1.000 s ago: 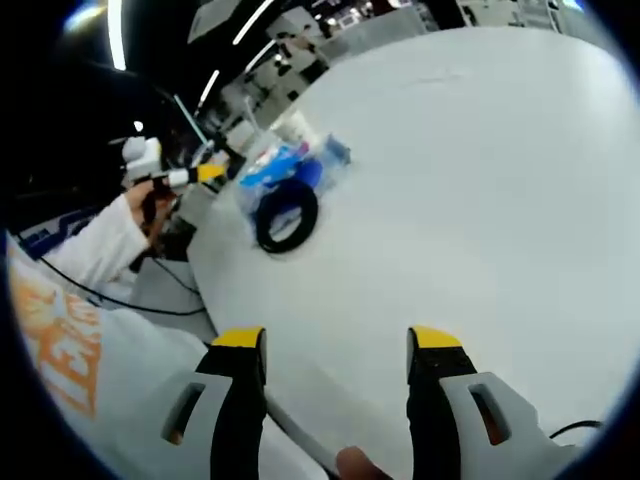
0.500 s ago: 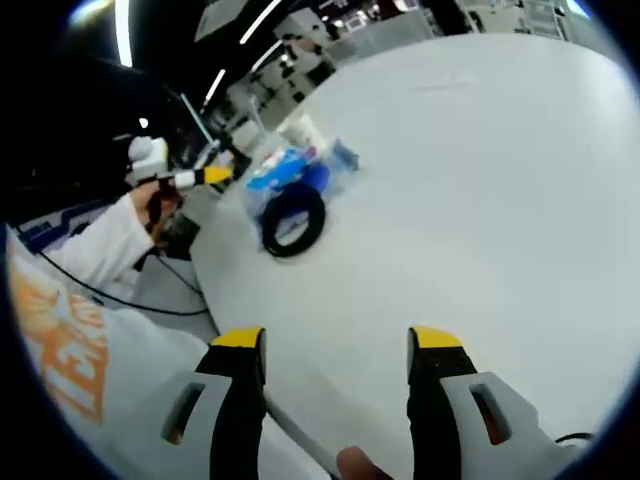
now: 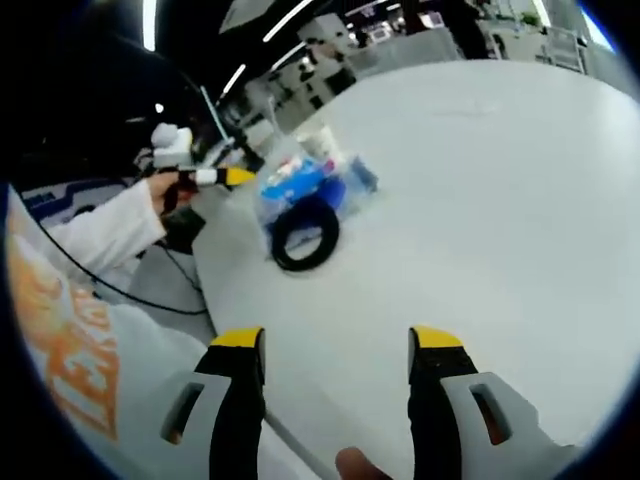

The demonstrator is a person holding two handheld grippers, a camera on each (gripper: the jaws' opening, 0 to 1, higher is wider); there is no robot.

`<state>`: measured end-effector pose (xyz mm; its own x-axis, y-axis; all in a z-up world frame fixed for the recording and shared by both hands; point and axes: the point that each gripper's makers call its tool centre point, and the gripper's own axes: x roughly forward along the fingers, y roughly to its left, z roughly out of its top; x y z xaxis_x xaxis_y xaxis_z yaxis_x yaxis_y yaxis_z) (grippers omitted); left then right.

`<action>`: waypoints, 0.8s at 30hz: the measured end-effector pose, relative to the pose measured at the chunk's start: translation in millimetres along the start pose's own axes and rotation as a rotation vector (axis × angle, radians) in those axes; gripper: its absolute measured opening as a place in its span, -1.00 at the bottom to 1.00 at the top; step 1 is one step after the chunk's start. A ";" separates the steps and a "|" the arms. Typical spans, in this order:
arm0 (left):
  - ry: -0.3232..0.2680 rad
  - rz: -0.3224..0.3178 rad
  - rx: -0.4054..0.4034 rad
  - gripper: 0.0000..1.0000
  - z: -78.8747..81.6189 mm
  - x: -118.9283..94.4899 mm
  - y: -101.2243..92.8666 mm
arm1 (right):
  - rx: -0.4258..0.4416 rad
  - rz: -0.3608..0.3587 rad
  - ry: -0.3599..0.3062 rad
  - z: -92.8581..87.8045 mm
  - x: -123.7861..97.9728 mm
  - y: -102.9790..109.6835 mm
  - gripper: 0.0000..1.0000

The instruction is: Arrange the tabletop items into an orderly group along one side of the table until the central work area is clear of visible clutter.

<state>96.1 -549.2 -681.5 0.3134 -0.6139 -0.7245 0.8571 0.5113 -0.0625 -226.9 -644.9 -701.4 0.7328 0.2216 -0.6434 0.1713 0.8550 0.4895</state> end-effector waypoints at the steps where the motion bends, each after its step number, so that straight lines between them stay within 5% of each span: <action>1: -0.001 -0.004 -0.005 0.49 1.4 1.6 0.4 | -0.002 0.002 0.004 -0.2 0.7 0.7 0.12; 8: 0.016 -0.019 -0.002 0.46 6.6 15.9 3.8 | -0.047 0.013 0.025 7.5 5.3 9.3 0.12; 24: 0.070 -0.037 0.004 0.25 21.9 64.1 12.6 | -0.004 0.018 0.062 6.8 12.7 1.7 0.10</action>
<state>136.0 -595.3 -713.7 0.2520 -0.5887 -0.7681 0.8693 0.4865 -0.0877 -212.8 -643.8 -704.8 0.6936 0.2650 -0.6699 0.1558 0.8527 0.4986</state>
